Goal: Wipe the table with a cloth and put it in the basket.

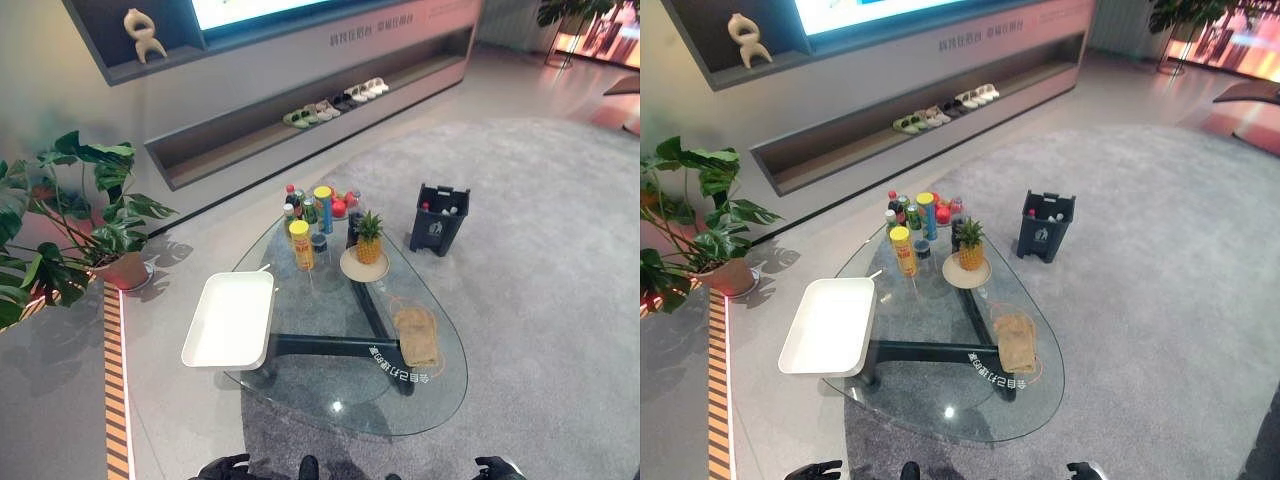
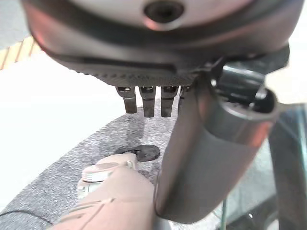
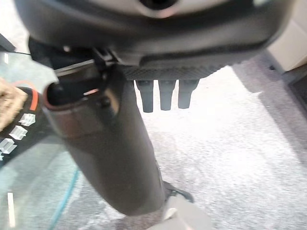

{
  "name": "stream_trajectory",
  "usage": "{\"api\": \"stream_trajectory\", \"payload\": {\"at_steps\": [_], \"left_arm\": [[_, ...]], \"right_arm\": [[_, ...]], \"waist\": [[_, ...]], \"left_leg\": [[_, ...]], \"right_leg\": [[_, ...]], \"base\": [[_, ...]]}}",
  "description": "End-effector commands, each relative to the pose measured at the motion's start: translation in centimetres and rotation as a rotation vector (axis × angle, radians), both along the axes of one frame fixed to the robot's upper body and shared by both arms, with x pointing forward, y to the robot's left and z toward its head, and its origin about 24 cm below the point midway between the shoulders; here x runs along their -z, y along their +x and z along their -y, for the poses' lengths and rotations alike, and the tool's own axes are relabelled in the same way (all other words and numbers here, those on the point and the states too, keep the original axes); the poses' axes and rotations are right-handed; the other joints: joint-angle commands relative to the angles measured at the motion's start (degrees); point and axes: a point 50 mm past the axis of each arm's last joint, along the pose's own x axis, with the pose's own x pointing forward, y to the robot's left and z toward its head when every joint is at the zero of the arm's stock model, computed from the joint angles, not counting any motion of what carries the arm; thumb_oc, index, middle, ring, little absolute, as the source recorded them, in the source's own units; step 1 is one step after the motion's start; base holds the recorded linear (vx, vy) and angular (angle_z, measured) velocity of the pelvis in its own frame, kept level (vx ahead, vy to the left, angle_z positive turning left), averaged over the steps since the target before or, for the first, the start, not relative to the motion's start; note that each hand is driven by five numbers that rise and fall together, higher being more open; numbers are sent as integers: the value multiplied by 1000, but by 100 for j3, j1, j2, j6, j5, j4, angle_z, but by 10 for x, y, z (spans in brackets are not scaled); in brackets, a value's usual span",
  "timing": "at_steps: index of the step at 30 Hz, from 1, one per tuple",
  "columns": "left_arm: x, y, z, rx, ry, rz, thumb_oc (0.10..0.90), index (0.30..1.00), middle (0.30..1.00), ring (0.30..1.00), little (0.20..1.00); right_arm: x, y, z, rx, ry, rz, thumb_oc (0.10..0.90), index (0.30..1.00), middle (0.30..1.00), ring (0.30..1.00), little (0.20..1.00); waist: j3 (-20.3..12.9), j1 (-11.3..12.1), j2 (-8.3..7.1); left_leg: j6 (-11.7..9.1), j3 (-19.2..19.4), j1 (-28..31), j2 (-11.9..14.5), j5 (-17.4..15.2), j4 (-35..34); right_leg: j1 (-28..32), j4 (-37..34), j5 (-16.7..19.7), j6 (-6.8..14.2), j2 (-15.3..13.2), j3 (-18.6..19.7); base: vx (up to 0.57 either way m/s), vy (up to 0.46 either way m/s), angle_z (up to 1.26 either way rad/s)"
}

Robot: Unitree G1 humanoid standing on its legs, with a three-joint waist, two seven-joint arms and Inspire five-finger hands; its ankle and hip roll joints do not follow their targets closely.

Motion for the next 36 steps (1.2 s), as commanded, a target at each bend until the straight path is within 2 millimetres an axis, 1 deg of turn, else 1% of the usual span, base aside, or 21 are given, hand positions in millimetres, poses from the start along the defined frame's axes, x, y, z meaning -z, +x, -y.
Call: {"api": "stream_trajectory", "payload": {"at_steps": [1, 3, 5, 8, 9, 10, 11, 12, 14, 15, 18, 19, 20, 22, 28, 33, 36], "left_arm": [[-26, 53, -25, -50, 62, 185, 800, 900, 900, 900, 900], [-33, 65, -28, -87, 56, 244, 800, 900, 900, 900, 900], [-49, 88, -38, -127, 74, 338, 800, 900, 900, 900, 900], [-63, 107, -43, -163, 74, 413, 800, 900, 900, 900, 900], [-68, 115, -44, -177, 65, 446, 800, 900, 900, 900, 900], [-81, 131, -45, -238, 39, 530, 800, 900, 900, 900, 900], [-82, 132, -45, -241, 35, 534, 800, 900, 900, 900, 900], [-90, 143, -44, -274, 8, 585, 800, 900, 900, 900, 900], [-95, 151, -38, -276, -9, 620, 800, 900, 900, 900, 900], [-97, 154, -35, -269, -8, 629, 800, 900, 900, 900, 900], [-100, 161, -26, -249, -7, 657, 800, 900, 900, 900, 900], [-100, 161, -25, -251, -7, 660, 800, 900, 900, 900, 900], [-102, 164, -24, -258, -10, 673, 800, 900, 900, 900, 900], [-105, 168, -23, -273, -13, 691, 800, 900, 900, 900, 900], [-111, 172, -26, -289, 1, 713, 800, 900, 900, 900, 900], [-109, 168, -29, -277, 15, 699, 800, 900, 900, 900, 900], [-108, 166, -31, -275, 13, 698, 800, 900, 900, 900, 900]], "right_arm": [[-17, 30, 18, -4, -82, 50, 800, 900, 900, 900, 900], [-20, 35, 20, -11, -97, 68, 800, 900, 900, 900, 900], [-29, 54, 21, -30, -117, 132, 800, 900, 900, 900, 900], [-38, 73, 22, -34, -126, 194, 800, 900, 900, 900, 900], [-42, 81, 22, -34, -129, 220, 800, 900, 900, 900, 900], [-51, 95, 23, -40, -132, 274, 800, 900, 900, 900, 900], [-52, 96, 23, -41, -132, 278, 800, 900, 900, 900, 900], [-57, 105, 21, -47, -137, 307, 800, 900, 900, 900, 900], [-61, 113, 18, -60, -147, 345, 800, 900, 900, 900, 900], [-62, 117, 16, -65, -151, 359, 800, 900, 900, 900, 900], [-67, 128, 7, -79, -161, 408, 800, 900, 900, 900, 900], [-68, 130, 6, -79, -163, 415, 800, 900, 900, 900, 900], [-72, 135, 6, -81, -170, 436, 800, 900, 900, 900, 900], [-79, 145, 4, -98, -197, 469, 800, 900, 900, 900, 900], [-90, 155, 7, -61, -223, 538, 800, 900, 900, 900, 900], [-95, 157, 11, -17, -235, 571, 800, 900, 900, 900, 900], [-97, 157, 15, 4, -242, 590, 800, 900, 900, 900, 900]], "waist": [[673, 81, -256], [847, 71, -236], [1199, 69, -259], [1470, 73, -278], [1573, 71, -278], [1807, 54, -278], [1816, 54, -280], [1952, 59, -287], [2081, 77, -299], [2117, 85, -300], [2311, 67, -309], [2318, 63, -308], [2376, 54, -312], [2387, 43, -312], [2387, 73, -315], [2387, 110, -337], [2387, 111, -334]], "left_leg": [[-206, 237, 220, 138, -630, -1], [-179, 256, 57, 120, -606, -1], [-150, 278, -301, 75, -509, -1], [-143, 217, -630, 45, -341, -1], [-143, 196, -758, 34, -278, -1], [-139, 157, -1056, -9, -196, 107], [-138, 155, -1086, -13, -192, 120], [-133, 146, -1352, -53, -187, 290], [-137, 131, -1680, -91, -208, 562], [-137, 118, -1816, -107, -215, 682], [-106, 35, -2283, -204, -359, 1342], [-104, 34, -2335, -209, -385, 1409], [-109, 27, -2465, -227, -427, 1605], [-96, 11, -2746, -250, -497, 1917], [-50, -34, -3236, -266, -656, 2490], [-7, -66, -3357, -243, -765, 2661], [6, -94, -3379, -256, -758, 2691]], "right_leg": [[-539, -12, 245, 419, -687, -69], [-737, -12, 282, 394, -653, -52], [-1099, 16, 381, 360, -602, -42], [-1510, 267, 383, 322, -560, -12], [-1675, 391, 360, 307, -542, 8], [-2021, 628, 336, 282, -517, 64], [-2057, 654, 331, 281, -517, 70], [-2325, 830, 320, 286, -527, 87], [-2615, 1037, 307, 290, -541, 79], [-2730, 1133, 300, 288, -545, 70], [-3127, 1575, 231, 270, -544, 91], [-3174, 1625, 215, 269, -543, 93], [-3275, 1747, 189, 262, -543, 100], [-3520, 1989, 126, 242, -517, 103], [-4015, 2526, -30, 198, -432, 134], [-4165, 2737, -126, 158, -348, 158], [-4193, 2775, -119, 144, -338, 151]], "base": [[-58, 9, 5], [-98, 3, 1], [-193, -12, -2], [-137, 0, -2], [-196, 16, -3], [-163, 12, -3], [-188, 6, -4], [-124, -13, -3], [-141, -31, -4], [-124, -48, -3], [-83, -42, 4], [-48, -12, 12], [-30, -5, 15], [-19, -8, 17], [11, -21, 4], [33, -57, -7], [11, -12, -1]]}}
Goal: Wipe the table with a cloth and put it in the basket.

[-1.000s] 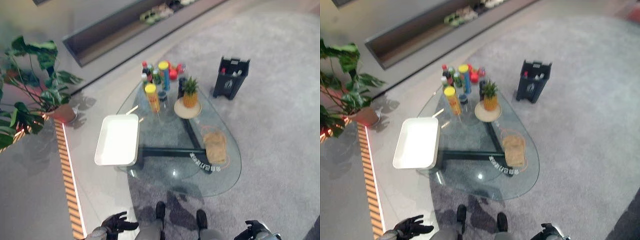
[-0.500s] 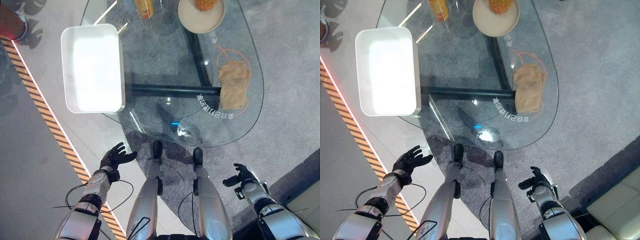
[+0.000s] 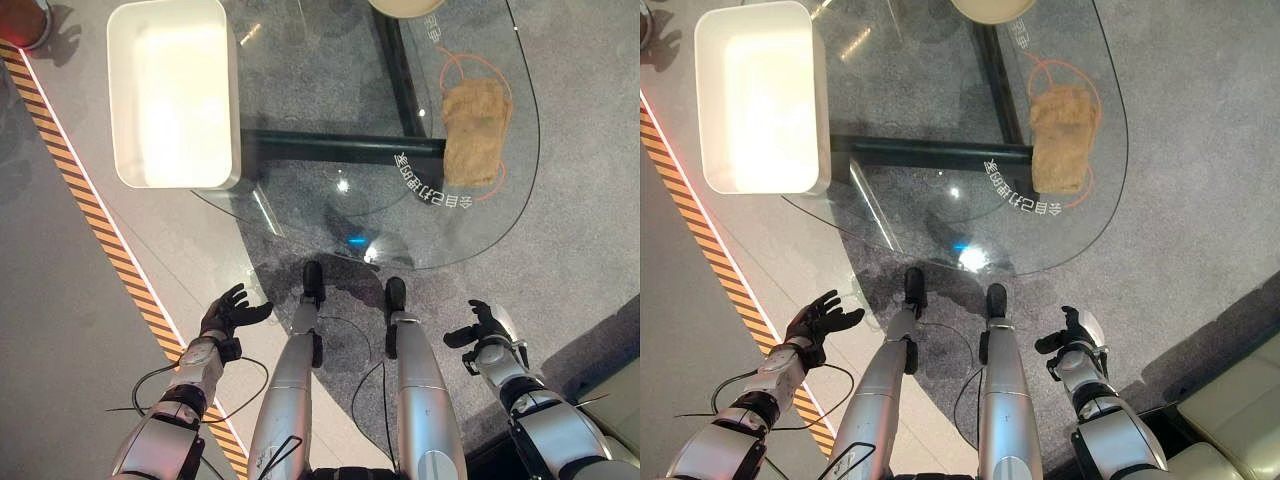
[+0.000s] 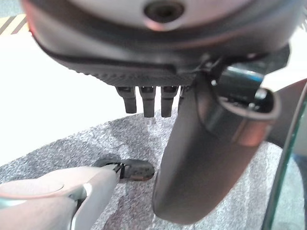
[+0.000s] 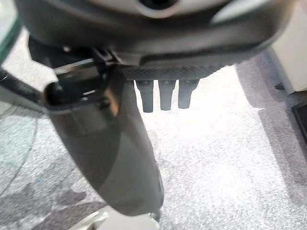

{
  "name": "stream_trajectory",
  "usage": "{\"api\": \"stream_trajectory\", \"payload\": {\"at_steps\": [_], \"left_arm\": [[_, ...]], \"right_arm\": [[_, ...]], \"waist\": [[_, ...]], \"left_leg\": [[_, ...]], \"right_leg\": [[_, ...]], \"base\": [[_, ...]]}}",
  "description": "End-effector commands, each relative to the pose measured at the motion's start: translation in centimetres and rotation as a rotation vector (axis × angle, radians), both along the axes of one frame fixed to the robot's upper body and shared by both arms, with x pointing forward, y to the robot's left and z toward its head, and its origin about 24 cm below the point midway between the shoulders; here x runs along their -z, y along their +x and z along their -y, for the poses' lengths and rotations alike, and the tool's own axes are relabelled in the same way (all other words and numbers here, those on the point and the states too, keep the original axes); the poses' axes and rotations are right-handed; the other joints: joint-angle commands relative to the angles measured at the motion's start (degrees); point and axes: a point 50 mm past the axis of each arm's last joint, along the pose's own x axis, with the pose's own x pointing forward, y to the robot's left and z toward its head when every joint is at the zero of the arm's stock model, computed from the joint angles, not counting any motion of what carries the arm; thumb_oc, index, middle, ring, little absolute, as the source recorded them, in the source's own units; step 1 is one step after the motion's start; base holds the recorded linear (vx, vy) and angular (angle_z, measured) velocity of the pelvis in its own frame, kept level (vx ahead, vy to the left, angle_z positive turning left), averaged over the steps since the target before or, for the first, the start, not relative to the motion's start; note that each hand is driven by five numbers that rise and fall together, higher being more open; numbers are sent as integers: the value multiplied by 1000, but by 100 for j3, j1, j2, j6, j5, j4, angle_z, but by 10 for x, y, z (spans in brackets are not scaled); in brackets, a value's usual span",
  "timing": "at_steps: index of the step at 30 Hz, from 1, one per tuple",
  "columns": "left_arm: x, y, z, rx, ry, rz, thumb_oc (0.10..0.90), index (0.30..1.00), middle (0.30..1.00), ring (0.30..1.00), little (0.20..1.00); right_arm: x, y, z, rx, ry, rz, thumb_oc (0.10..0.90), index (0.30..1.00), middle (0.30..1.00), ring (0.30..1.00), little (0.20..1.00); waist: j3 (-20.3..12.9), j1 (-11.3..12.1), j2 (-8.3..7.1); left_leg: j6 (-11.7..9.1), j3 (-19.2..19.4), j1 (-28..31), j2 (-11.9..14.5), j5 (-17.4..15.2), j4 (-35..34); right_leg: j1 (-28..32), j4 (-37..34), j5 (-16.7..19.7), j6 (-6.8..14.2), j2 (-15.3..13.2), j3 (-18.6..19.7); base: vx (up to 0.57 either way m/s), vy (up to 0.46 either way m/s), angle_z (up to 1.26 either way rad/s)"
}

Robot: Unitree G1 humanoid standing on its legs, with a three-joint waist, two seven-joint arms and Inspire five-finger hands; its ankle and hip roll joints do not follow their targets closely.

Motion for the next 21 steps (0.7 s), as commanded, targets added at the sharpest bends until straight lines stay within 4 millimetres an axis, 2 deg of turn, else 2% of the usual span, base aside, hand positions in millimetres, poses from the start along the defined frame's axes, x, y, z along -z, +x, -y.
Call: {"api": "stream_trajectory", "payload": {"at_steps": [1, 7, 12, 21], "left_arm": [[4, -16, -27, -88, 28, -6, 800, 900, 900, 900, 900], [2, -14, -29, -78, 40, -6, 800, 900, 900, 900, 900], [1, -14, -30, -64, 46, -9, 800, 900, 900, 900, 900], [4, -19, -33, -60, 57, -26, 800, 900, 900, 900, 900]], "right_arm": [[1, -24, 37, 137, -56, 18, 800, 900, 900, 900, 900], [-8, -18, 43, 153, -38, 67, 800, 900, 900, 900, 900], [-16, -17, 50, 245, 15, 161, 800, 900, 900, 900, 900], [-61, 0, 74, 428, 111, 496, 800, 900, 900, 900, 900]], "waist": [[-86, 80, -113], [-86, 110, -139], [-86, 138, -156], [-86, 158, -181]], "left_leg": [[186, -35, -216, -36, -1076, 1309], [184, -53, -268, -40, -1097, 1385], [194, -76, -301, -44, -1117, 1414], [208, -85, -313, -15, -1162, 1438]], "right_leg": [[24, -711, 686, 172, -203, -78], [-4, -669, 672, 152, -206, -113], [-32, -650, 672, 146, -213, -144], [-39, -663, 697, 162, -207, -153]], "base": [[0, 0, 0], [5, -2, 0], [3, -8, -2], [9, -6, 4]]}}
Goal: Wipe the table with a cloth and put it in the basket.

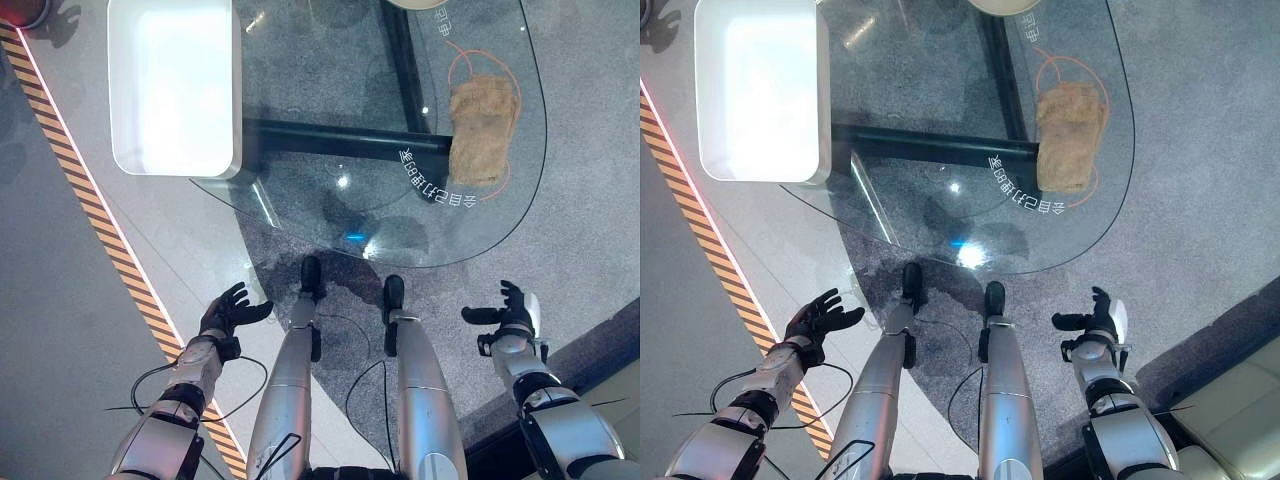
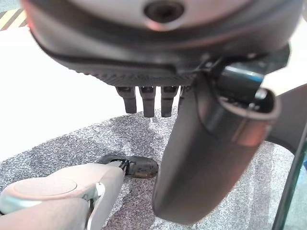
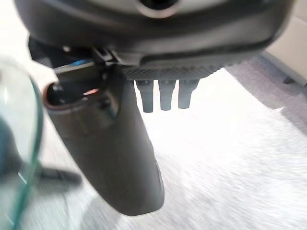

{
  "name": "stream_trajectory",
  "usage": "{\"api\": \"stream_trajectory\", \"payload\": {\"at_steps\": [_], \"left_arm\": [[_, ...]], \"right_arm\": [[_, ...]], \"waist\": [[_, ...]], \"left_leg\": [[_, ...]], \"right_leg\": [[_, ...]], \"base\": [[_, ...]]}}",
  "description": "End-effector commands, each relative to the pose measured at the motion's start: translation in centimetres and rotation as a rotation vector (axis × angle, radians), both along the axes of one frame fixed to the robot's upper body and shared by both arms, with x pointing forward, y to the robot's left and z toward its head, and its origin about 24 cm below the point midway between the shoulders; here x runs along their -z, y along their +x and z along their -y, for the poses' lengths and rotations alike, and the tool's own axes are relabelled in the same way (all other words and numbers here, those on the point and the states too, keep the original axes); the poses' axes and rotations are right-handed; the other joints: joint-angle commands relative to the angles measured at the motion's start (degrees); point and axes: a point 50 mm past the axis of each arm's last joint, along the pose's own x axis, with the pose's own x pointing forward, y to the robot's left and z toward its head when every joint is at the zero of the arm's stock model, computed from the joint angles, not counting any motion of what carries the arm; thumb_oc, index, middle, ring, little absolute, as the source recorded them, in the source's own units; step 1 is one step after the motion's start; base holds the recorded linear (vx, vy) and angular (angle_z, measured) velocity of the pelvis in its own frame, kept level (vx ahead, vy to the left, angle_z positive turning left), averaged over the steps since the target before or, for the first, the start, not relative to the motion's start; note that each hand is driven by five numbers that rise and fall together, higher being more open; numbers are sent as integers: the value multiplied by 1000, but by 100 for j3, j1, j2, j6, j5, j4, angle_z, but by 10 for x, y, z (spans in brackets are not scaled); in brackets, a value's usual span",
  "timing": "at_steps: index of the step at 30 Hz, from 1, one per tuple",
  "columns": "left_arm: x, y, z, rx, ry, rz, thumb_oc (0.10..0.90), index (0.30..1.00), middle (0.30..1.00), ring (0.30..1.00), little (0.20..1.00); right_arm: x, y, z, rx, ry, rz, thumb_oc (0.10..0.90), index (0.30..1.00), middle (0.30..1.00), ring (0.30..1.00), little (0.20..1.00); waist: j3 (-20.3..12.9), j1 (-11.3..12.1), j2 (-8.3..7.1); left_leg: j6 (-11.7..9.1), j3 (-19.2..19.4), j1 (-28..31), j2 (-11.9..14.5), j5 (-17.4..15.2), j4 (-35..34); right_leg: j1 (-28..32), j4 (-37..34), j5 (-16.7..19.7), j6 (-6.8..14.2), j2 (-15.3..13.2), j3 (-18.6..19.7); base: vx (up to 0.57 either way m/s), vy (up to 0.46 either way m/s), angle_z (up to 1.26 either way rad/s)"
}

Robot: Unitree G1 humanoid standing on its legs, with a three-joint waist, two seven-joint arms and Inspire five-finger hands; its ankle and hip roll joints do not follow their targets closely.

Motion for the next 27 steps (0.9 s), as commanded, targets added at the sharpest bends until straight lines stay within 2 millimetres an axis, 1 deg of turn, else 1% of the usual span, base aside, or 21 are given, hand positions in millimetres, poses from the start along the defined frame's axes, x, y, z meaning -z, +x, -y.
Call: {"api": "stream_trajectory", "payload": {"at_steps": [1, 2, 3, 5, 6, 8, 9, 10, 14, 17, 22, 24, 25, 26, 27], "left_arm": [[5, -20, -32, -71, 62, -28, 800, 900, 900, 900, 900], [5, -20, -33, -69, 66, -30, 800, 900, 900, 900, 900], [5, -20, -33, -69, 66, -30, 800, 900, 900, 900, 900], [5, -21, -34, -70, 68, -30, 800, 900, 900, 900, 900], [6, -22, -34, -72, 68, -28, 800, 900, 900, 900, 900], [7, -23, -34, -72, 69, -28, 800, 900, 900, 900, 900], [7, -23, -33, -73, 67, -25, 800, 900, 900, 900, 900], [7, -23, -33, -72, 67, -25, 800, 900, 900, 900, 900], [8, -22, -31, -73, 62, -23, 800, 900, 900, 900, 900], [8, -21, -28, -76, 53, -16, 800, 900, 900, 900, 900], [9, -21, -24, -74, 43, -15, 800, 900, 900, 900, 900], [9, -21, -23, -73, 41, -14, 800, 900, 900, 900, 900], [10, -21, -21, -69, 37, -11, 800, 900, 900, 900, 900], [10, -21, -21, -69, 37, -11, 800, 900, 900, 900, 900], [11, -21, -19, -66, 35, -11, 800, 900, 900, 900, 900]], "right_arm": [[-30, -11, 45, 199, -25, 186, 800, 900, 900, 900, 900], [-43, -5, 46, 224, -15, 268, 800, 900, 900, 900, 900], [-43, -5, 45, 226, -15, 273, 800, 900, 900, 900, 900], [-57, 0, 47, 269, -9, 357, 800, 900, 900, 900, 900], [-68, 2, 49, 306, 10, 428, 800, 900, 900, 900, 900], [-77, 4, 50, 336, 16, 488, 800, 900, 900, 900, 900], [-89, 6, 52, 379, 27, 556, 800, 900, 900, 900, 900], [-89, 6, 52, 379, 27, 556, 800, 900, 900, 900, 900], [-119, 14, 50, 446, 37, 722, 800, 900, 900, 900, 900], [-147, 20, 43, 459, 34, 858, 800, 900, 900, 900, 900], [-177, 27, 30, 429, 42, 993, 800, 900, 900, 900, 900], [-182, 28, 27, 417, 36, 1016, 800, 900, 900, 900, 900], [-196, 31, 19, 379, 33, 1062, 800, 900, 900, 900, 900], [-196, 31, 19, 379, 33, 1062, 800, 900, 900, 900, 900], [-207, 35, 10, 337, 37, 1095, 800, 900, 900, 900, 900]], "waist": [[-93, 32, -171], [-93, 35, -188], [-93, 36, -189], [-93, 27, -205], [-93, 23, -213], [-93, 22, -220], [-93, 19, -218], [-93, 20, -217], [-93, 25, -192], [-93, 13, -168], [-93, 2, -145], [-93, 2, -142], [-93, 6, -130], [-93, 5, -130], [-93, 10, -121]], "left_leg": [[206, -51, -194, -13, -1165, 1243], [205, -58, -187, -12, -1173, 1243], [205, -59, -186, -11, -1173, 1243], [201, -67, -172, -5, -1184, 1246], [201, -66, -146, -1, -1198, 1234], [201, -62, -127, -4, -1200, 1221], [202, -65, -130, -10, -1202, 1217], [202, -65, -131, -10, -1203, 1218], [204, -64, -145, -25, -1217, 1220], [201, -57, -166, -24, -1202, 1174], [191, -38, -162, -34, -1182, 1108], [190, -38, -162, -38, -1176, 1093], [184, -36, -157, -41, -1163, 1062], [184, -36, -157, -41, -1163, 1062], [177, -30, -145, -40, -1147, 1024]], "right_leg": [[11, -827, 765, 236, -189, -91], [30, -858, 784, 241, -196, -99], [32, -861, 786, 241, -196, -100], [52, -886, 800, 248, -200, -99], [85, -917, 805, 253, -201, -102], [110, -945, 812, 253, -201, -104], [111, -966, 823, 255, -206, -108], [111, -966, 824, 255, -206, -108], [107, -993, 824, 256, -218, -112], [77, -1027, 829, 254, -219, -101], [71, -1073, 822, 248, -221, -94], [69, -1083, 822, 246, -224, -97], [68, -1106, 821, 242, -224, -99], [69, -1106, 821, 242, -225, -99], [84, -1135, 814, 241, -228, -103]], "base": [[0, 0, 0], [0, 0, 0], [0, 0, 0], [0, 0, 0], [0, 0, 0], [0, 0, 0], [0, 0, 0], [0, 0, 0], [0, 0, 0], [-16, 22, -1], [-13, 36, 0], [0, 0, 0], [0, 0, 0], [-17, 34, 0], [0, 0, 0]]}}
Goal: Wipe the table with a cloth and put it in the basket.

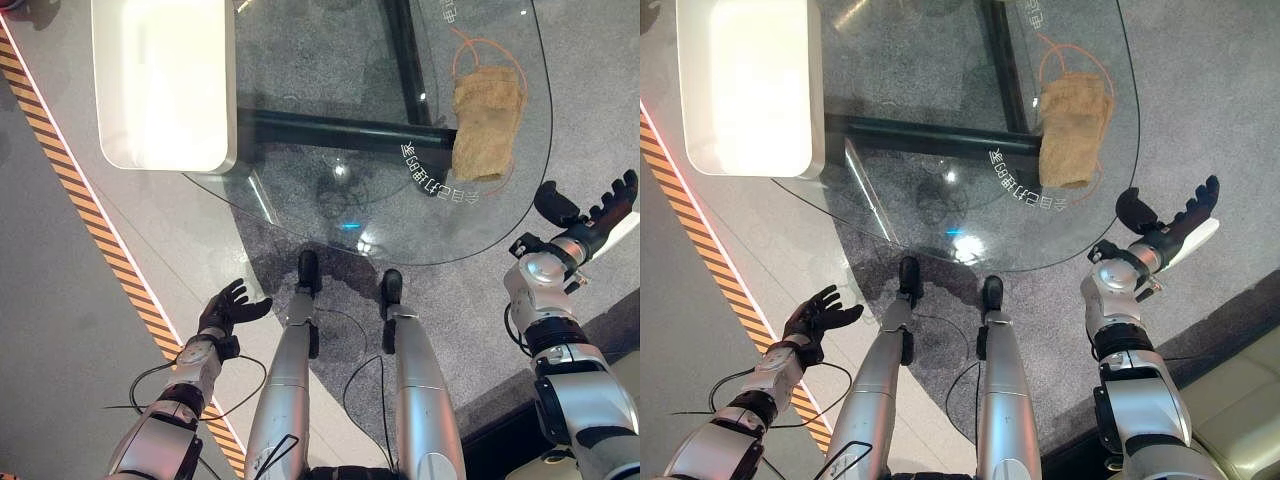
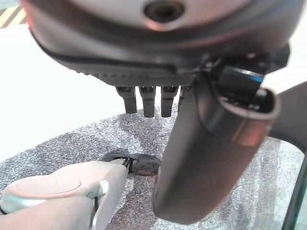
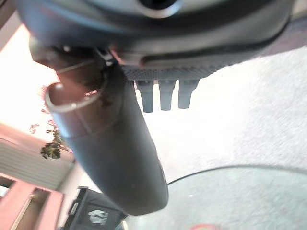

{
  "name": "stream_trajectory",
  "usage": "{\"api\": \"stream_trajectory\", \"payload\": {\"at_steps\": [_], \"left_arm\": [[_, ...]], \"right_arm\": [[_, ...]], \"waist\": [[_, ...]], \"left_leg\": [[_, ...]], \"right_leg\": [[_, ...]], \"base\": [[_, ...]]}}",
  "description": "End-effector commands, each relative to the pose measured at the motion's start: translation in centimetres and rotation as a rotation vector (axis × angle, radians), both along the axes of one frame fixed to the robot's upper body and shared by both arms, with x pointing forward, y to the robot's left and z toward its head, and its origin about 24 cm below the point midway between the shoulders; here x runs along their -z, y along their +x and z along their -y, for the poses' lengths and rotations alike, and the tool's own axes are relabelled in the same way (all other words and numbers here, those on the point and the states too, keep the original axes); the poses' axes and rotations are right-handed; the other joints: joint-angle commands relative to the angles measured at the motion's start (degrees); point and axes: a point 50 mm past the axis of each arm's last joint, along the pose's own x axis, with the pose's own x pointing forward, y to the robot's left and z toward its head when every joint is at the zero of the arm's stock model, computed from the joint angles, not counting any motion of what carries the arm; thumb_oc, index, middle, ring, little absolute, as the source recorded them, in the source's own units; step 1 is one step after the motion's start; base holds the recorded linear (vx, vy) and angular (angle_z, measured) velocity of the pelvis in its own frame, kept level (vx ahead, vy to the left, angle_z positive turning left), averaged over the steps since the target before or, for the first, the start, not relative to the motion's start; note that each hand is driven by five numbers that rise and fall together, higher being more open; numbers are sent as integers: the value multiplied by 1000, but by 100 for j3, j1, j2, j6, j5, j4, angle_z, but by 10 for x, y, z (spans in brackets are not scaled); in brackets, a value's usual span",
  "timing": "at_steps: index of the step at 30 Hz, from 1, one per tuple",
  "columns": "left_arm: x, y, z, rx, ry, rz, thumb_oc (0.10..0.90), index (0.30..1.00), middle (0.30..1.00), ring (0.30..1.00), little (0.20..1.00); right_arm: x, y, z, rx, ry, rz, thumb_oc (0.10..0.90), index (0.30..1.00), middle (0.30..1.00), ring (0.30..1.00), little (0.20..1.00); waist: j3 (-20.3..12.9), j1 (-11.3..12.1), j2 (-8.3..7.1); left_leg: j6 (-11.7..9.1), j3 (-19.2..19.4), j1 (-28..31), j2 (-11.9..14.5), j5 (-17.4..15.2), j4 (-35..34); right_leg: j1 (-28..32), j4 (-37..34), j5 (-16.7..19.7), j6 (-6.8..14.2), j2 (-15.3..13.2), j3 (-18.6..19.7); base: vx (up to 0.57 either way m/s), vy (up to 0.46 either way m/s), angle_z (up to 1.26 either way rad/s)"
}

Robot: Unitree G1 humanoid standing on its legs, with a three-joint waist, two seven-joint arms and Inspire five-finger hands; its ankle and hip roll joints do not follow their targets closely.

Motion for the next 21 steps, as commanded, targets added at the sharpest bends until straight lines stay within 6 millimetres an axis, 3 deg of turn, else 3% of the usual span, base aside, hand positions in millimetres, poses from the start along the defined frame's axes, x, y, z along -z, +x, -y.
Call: {"api": "stream_trajectory", "payload": {"at_steps": [1, 11, 21], "left_arm": [[13, -21, -19, -76, 23, -35, 800, 900, 900, 900, 900], [15, -22, -12, -67, 9, -32, 800, 900, 900, 900, 900], [18, -21, -4, -42, -1, -32, 800, 900, 900, 900, 900]], "right_arm": [[-54, -13, 17, 71, -119, 207, 800, 900, 900, 900, 900], [-82, 0, -24, -74, -250, 237, 800, 900, 900, 900, 900], [-76, 16, -57, -228, -357, 91, 800, 900, 900, 900, 900]], "waist": [[-131, 4, -40], [-131, 19, 54], [-131, 66, 137]], "left_leg": [[117, -53, 6, -12, -1137, 1027], [122, -19, 42, -52, -1078, 903], [99, 24, 89, -81, -1028, 855]], "right_leg": [[197, -1020, 781, 194, -213, -106], [224, -1102, 764, 169, -235, -139], [282, -1139, 744, 137, -292, -198]], "base": [[0, 0, 0], [0, 0, 0], [0, 0, 0]]}}
